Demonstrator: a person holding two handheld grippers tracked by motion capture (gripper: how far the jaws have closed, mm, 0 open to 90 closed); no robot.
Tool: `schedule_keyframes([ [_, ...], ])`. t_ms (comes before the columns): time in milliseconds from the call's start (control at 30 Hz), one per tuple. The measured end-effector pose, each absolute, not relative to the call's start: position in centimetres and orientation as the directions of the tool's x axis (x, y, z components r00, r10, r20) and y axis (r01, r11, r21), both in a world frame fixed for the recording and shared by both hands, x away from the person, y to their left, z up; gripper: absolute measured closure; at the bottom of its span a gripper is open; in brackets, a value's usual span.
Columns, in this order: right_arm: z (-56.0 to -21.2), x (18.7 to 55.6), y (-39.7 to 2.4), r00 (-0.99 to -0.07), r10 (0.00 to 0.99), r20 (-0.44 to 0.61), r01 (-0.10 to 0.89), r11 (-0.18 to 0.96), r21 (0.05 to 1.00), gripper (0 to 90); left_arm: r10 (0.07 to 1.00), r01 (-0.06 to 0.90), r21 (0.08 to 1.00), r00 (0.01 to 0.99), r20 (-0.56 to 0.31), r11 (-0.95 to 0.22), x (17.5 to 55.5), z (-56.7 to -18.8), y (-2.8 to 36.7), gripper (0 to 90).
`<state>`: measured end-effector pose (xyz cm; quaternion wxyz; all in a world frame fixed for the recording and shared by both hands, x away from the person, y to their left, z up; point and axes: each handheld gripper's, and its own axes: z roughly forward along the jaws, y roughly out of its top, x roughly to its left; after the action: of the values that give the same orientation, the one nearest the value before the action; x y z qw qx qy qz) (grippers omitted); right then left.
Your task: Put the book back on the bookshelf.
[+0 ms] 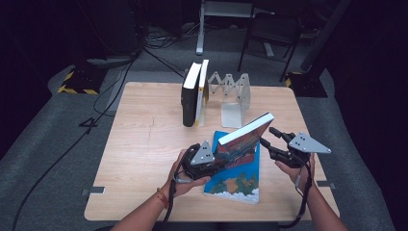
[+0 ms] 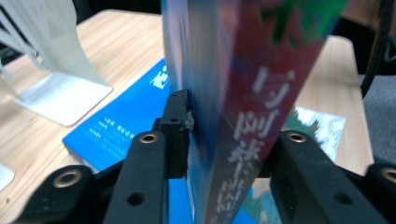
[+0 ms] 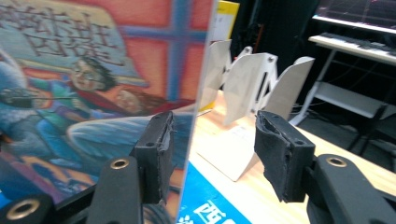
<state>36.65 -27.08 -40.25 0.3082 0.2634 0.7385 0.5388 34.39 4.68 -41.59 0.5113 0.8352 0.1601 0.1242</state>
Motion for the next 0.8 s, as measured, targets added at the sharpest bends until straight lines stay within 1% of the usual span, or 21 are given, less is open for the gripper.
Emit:
schedule_keyframes([
  [100,-40.4,36.6,-26.7,-0.683,0.709,-0.176,0.058,0.293,0.954,47.4,0.388,0.122,0.9,0.92,0.056,-0.419,34.3,-40.8,4.2,61.3],
  [267,-40.4,36.6,-26.2,-0.693,0.698,-0.182,0.065,0.311,0.948,47.7,0.395,0.103,0.915,0.916,0.066,-0.391,34.1,-39.6,3.6,61.4],
  [367,-40.4,36.6,-26.0,-0.699,0.693,-0.178,0.07,0.313,0.947,47.6,0.408,0.078,0.915,0.908,0.099,-0.397,34.2,-38.7,3.1,62.2],
  [433,-40.4,36.7,-25.8,-0.703,0.689,-0.177,0.072,0.317,0.946,47.2,0.414,0.072,0.918,0.904,0.105,-0.391,34.4,-38.1,2.9,61.9],
  [533,-40.5,36.7,-25.7,-0.707,0.685,-0.175,0.078,0.322,0.944,46.3,0.435,0.05,0.917,0.89,0.139,-0.395,34.5,-37.0,2.4,64.0],
  [567,-40.5,36.8,-25.7,-0.711,0.681,-0.174,0.076,0.32,0.944,46.2,0.445,0.047,0.919,0.884,0.143,-0.39,34.6,-36.7,2.2,66.1],
  [700,-40.5,36.8,-25.7,-0.712,0.682,-0.168,0.083,0.319,0.944,45.8,0.472,0.046,0.937,0.872,0.131,-0.346,35.0,-36.0,2.0,66.2],
  [800,-40.6,36.8,-25.8,-0.711,0.683,-0.164,0.09,0.32,0.943,45.7,0.489,0.043,0.944,0.863,0.13,-0.326,35.2,-35.8,2.0,69.8],
])
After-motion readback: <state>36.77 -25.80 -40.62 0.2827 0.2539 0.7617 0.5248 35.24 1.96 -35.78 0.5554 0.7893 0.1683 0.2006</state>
